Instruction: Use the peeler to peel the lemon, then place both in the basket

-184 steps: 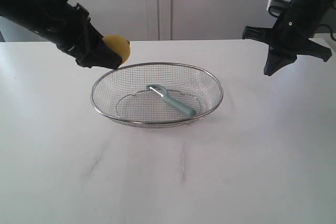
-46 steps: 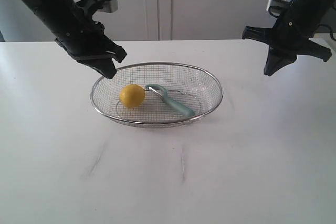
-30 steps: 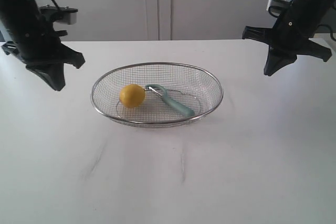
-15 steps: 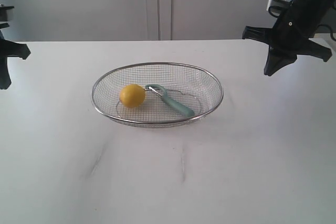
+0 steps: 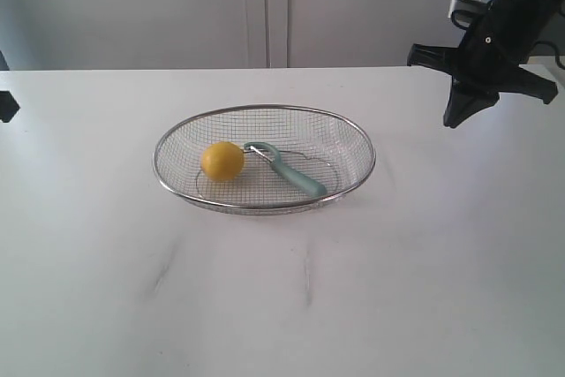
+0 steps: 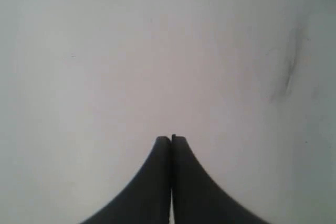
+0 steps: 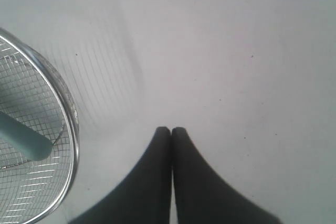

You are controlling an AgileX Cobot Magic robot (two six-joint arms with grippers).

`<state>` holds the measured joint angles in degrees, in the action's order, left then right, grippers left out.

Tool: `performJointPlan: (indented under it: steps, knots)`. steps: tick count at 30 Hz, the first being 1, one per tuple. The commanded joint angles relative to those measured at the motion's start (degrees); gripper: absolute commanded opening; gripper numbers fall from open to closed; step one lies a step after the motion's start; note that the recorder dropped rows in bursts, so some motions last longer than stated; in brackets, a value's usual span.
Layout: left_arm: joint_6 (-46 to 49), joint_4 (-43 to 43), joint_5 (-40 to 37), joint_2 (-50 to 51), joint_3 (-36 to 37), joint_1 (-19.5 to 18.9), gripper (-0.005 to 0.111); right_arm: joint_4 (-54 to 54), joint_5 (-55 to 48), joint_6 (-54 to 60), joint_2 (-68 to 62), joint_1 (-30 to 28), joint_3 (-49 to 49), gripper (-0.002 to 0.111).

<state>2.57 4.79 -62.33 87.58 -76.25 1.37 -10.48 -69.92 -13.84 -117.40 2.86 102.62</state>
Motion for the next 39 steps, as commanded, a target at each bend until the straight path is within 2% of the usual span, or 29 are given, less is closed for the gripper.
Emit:
performJointPlan:
  steps: [1,14,32,36,39]
  knots:
    - [2.3,0.7,-0.6,-6.5,4.2,-0.1,0.0,0.0,0.0,0.1,0.7,-0.3,0.1,0.0]
    - [2.3,1.2,-1.7,-20.2,7.2,-0.1,0.0,0.0,0.0,0.1,0.7,-0.3,0.1,0.0]
    - [2.4,1.1,1.3,-21.0,7.2,-0.1,0.0,0.0,0.0,0.1,0.7,-0.3,0.1,0.0]
    - [2.5,0.0,3.2,-22.8,7.6,-0.1,0.0,0.0,0.0,0.1,0.7,-0.3,0.1,0.0]
    - [2.5,-0.1,10.3,-29.0,11.4,-0.1,0.0,0.0,0.0,0.1,0.7,-0.3,0.1,0.0]
